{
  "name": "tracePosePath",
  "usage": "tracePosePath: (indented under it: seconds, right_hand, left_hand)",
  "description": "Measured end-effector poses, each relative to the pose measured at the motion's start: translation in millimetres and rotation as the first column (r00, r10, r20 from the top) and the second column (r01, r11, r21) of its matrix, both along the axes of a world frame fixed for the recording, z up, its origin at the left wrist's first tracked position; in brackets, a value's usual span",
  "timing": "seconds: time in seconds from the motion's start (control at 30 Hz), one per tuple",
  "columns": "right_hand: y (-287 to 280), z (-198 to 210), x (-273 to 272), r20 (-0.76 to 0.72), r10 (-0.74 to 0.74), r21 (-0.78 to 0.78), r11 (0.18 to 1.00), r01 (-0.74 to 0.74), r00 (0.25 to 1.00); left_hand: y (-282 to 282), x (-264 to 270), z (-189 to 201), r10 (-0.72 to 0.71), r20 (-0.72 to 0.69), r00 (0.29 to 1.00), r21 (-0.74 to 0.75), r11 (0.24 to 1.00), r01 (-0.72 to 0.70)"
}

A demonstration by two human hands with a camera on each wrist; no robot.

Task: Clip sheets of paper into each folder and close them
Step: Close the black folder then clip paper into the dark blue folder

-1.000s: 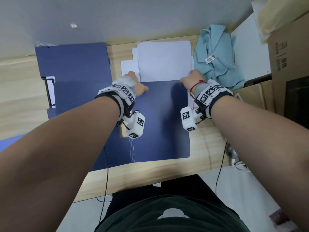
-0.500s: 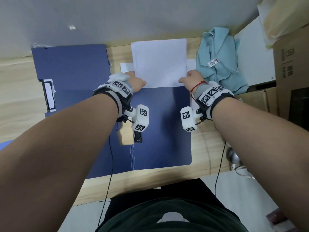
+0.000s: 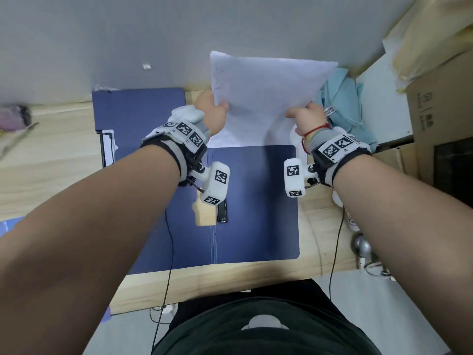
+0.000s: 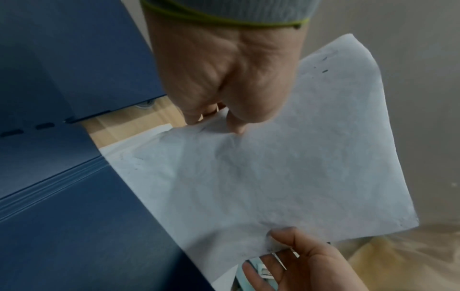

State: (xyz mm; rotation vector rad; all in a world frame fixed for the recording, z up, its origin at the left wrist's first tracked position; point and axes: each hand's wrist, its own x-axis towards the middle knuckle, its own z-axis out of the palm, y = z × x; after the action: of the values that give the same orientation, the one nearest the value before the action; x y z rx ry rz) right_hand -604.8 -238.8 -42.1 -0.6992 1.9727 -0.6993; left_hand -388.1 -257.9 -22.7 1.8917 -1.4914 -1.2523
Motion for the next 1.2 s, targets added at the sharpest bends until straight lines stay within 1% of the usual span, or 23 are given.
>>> tracePosePath:
  seconds: [0.13,0.2,0.27,0.3,0.4,0.5,0.57,0.7,0.83,0.9,0.97,1.07,1.1,1.13,1.2]
  right_hand:
    - [-1.6,30.3,5.9,0.015,0.01,-0.118,0.993,-0.008,1.0]
    - [0.0,39.8,8.7,0.049,-0.008,-0.166,0.986,0.016,0.999]
    - [9.4,44.2,10.8,0.08,-0.022,-0.209,0.977,0.038,0.997]
    - [14.4,44.7,10.5,0.062,0.004,-0.209,0.978,0.009,0.998]
    - [32.6,42.0,10.1,0.003,0.112,-0.189,0.976,-0.11,0.994]
    - [43.8,34.2,9.5,0.05,0.143,-0.174,0.976,-0.132,0.988]
    - [47.9,33.7,11.3,0.041,0.141,-0.158,0.978,-0.133,0.989]
    - [48.2,36.0,17.6,0.062,0.093,-0.184,0.98,-0.08,0.994]
    - [47.0,36.5,17.1,0.056,0.099,-0.164,0.982,-0.089,0.994]
    - [48.0,38.6,16.2,0.071,0.147,-0.168,0.977,-0.133,0.987]
    - [52.4,48.3,18.4,0.05,0.202,-0.171,0.967,-0.191,0.978]
    - [58.6,59.8,22.8,-0.055,0.317,-0.125,0.939,-0.321,0.947]
    - [61.3,62.2,24.2,-0.063,0.325,-0.119,0.937,-0.33,0.944]
    - [64.0,62.6,24.6,-0.049,0.321,-0.134,0.936,-0.324,0.946]
    - [73.1,63.3,25.6,0.038,0.289,-0.193,0.941,-0.276,0.957]
  left_hand:
    - [7.1,12.1,25.4,0.081,-0.028,0.996,-0.101,0.991,-0.083]
    - [9.2,15.1,33.1,0.111,-0.063,0.992,-0.121,0.986,-0.118]
    - [18.2,19.8,36.8,0.106,-0.094,0.99,-0.131,0.984,-0.117]
    - [24.0,21.1,38.9,0.098,-0.105,0.99,-0.135,0.984,-0.112]
    - [42.4,26.0,31.3,0.09,-0.101,0.991,-0.094,0.991,-0.099]
    - [54.6,30.7,22.6,0.113,-0.058,0.992,-0.006,0.993,-0.114]
    - [59.7,31.3,19.2,0.12,-0.043,0.992,0.025,0.993,-0.119]
    - [61.2,28.1,19.8,0.125,-0.06,0.99,-0.004,0.992,-0.125]
    - [58.0,30.2,25.3,0.121,-0.026,0.992,-0.006,0.993,-0.121]
    - [55.1,32.0,26.0,0.117,-0.022,0.993,0.018,0.993,-0.116]
    - [53.5,33.5,27.3,0.091,0.014,0.996,0.025,0.996,-0.091]
    - [50.6,32.2,31.9,0.059,0.095,0.994,0.058,0.996,-0.065]
    - [51.4,32.1,33.1,0.052,0.115,0.992,0.072,0.996,-0.061]
    - [52.7,32.6,34.9,0.047,0.123,0.991,0.079,0.995,-0.057]
    - [58.0,34.2,34.0,0.055,0.126,0.99,0.104,0.992,-0.068]
